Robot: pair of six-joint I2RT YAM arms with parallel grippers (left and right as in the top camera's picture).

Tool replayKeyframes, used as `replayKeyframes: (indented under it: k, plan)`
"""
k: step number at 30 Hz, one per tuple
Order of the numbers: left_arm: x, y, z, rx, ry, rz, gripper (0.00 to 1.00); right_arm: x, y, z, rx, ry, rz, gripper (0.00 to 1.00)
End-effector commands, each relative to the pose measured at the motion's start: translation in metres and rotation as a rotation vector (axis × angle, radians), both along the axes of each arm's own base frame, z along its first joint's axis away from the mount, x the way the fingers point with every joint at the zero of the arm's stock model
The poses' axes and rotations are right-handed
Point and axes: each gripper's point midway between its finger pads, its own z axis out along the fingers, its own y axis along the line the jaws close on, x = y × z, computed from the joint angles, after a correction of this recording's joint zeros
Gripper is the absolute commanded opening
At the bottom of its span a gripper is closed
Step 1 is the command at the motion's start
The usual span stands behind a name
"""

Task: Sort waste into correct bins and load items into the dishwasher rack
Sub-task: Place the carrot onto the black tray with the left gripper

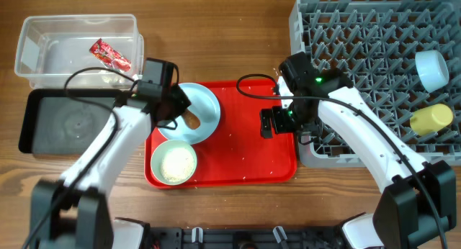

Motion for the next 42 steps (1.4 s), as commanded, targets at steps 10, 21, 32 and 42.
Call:
replayKeyframes:
  k: [10, 21, 32, 42]
  plan:
    - [-0.034, 0.206, 0.053, 0.163, -0.083, 0.517, 0.04, -0.002, -0.002, -0.003, -0.014, 0.006, 0.026, 1.0]
    - [-0.049, 0.315, -0.015, 0.164, 0.009, 0.809, 0.04, -0.003, -0.002, -0.003, -0.015, 0.01, 0.027, 1.0]
    - [-0.046, 0.317, -0.028, 0.16, 0.025, 0.806, 0.63, -0.013, -0.006, -0.003, -0.031, 0.046, 0.053, 1.0]
    - [-0.034, 0.306, -0.007, 0.135, -0.03, 0.689, 0.61, -0.017, -0.008, -0.003, -0.038, 0.062, 0.053, 1.0]
